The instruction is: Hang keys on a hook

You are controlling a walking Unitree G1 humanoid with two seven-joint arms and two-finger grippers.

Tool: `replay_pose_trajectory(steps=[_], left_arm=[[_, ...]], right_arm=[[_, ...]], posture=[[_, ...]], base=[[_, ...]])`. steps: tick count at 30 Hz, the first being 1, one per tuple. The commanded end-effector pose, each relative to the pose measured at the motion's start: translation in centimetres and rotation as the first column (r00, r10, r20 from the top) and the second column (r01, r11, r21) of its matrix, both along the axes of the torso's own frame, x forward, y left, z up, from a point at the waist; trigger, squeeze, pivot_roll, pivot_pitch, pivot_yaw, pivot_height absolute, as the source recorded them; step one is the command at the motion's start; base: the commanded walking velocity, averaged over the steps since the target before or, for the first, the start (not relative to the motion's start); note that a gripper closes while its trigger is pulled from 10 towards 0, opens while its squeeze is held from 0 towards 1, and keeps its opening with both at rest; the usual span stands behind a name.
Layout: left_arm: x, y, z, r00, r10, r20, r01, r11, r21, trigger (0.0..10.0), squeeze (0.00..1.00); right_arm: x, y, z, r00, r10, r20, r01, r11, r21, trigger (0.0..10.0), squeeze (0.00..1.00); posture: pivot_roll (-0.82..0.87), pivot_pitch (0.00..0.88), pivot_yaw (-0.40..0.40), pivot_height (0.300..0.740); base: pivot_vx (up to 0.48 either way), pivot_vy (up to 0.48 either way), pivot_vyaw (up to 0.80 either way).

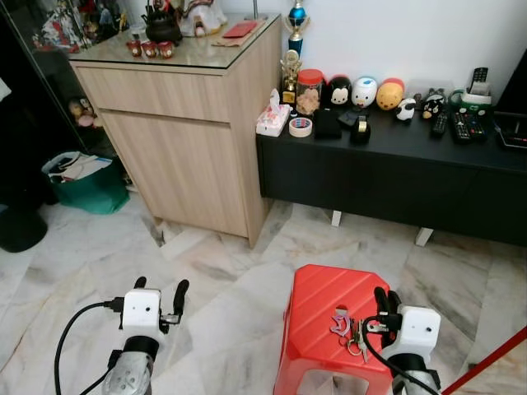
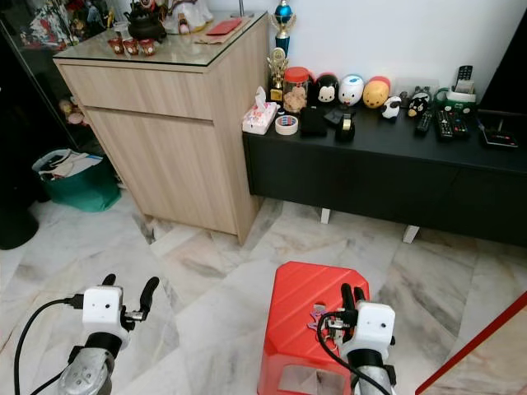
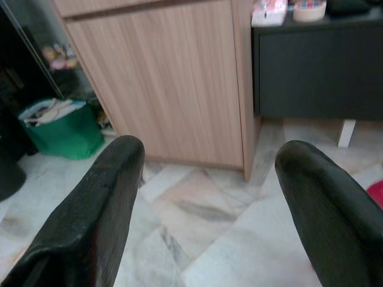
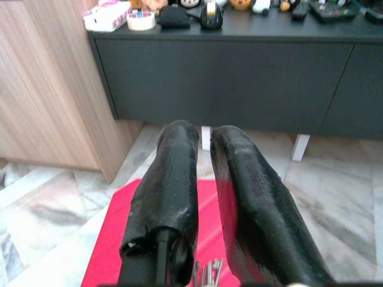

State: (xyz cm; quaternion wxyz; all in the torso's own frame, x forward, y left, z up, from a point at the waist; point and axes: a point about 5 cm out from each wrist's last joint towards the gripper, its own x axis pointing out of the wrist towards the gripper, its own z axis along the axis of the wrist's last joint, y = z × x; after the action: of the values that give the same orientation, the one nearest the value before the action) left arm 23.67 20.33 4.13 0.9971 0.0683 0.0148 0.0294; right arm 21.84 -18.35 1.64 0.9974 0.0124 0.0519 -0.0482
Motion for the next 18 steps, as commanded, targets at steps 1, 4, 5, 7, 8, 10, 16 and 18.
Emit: replay_pose_trajectory(steps=[1,4,5,7,8,10,16,18], left_arm=[[-0.1,-0.2,0.2,1.000,0.006,0.000,-0.006,1.000,-0.004,10.0,0.00],[-0.4,-0.5,0.2,1.000,0.005,0.006,-0.005,1.000,-0.005,10.0,0.00],[-0.4,-0.5,0.2,1.000,0.007,0.007,-0.007,1.000,-0.005,10.0,0.00],[-0.6,-0.4,0.2,1.000,0.021,0.007,-0.021,1.000,-0.012,10.0,0.00],[-0.7,-0.2,0.3,0.999,0.039,0.008,-0.039,0.999,-0.017,10.0,0.00],[-0.8,-0.1,0.4,0.999,0.049,0.011,-0.048,0.999,-0.017,10.0,0.00],[-0.7,0.5,1.0,0.998,0.057,0.022,-0.057,0.998,-0.008,10.0,0.00],[-0.6,0.5,1.0,0.998,0.060,0.019,-0.060,0.998,-0.016,10.0,0.00]], right_arm=[[0.5,0.1,0.6,1.000,0.012,0.011,-0.012,1.000,-0.006,10.0,0.00],[1.1,-0.3,1.0,0.999,0.033,0.013,-0.032,0.999,-0.034,10.0,0.00],[1.2,-0.3,1.0,0.999,0.035,0.013,-0.035,0.999,-0.036,10.0,0.00],[1.4,-0.4,1.2,0.999,0.039,0.013,-0.038,0.999,-0.038,10.0,0.00],[1.6,-0.5,1.3,0.999,0.041,0.013,-0.040,0.998,-0.040,10.0,0.00],[1.7,-0.5,1.4,0.999,0.039,0.010,-0.039,0.998,-0.039,10.0,0.00],[2.2,0.3,1.3,0.999,0.049,-0.004,-0.049,0.998,-0.041,10.0,0.00],[2.3,0.3,1.3,0.999,0.051,-0.008,-0.052,0.998,-0.042,10.0,0.00]], posture=[[0.02,0.000,0.056,0.740],[0.03,0.000,0.032,0.740],[0.03,0.000,0.032,0.740],[0.05,0.000,0.024,0.740],[0.05,0.000,0.021,0.740],[0.06,0.000,0.021,0.740],[0.05,0.017,0.036,0.740],[0.04,0.024,0.038,0.740]], base=[[0.000,0.000,0.00],[0.000,0.000,0.00],[0.000,0.000,0.00],[0.000,0.000,0.00],[0.000,0.000,0.00],[0.000,0.000,0.00],[0.000,0.000,0.00],[0.000,0.000,0.00]])
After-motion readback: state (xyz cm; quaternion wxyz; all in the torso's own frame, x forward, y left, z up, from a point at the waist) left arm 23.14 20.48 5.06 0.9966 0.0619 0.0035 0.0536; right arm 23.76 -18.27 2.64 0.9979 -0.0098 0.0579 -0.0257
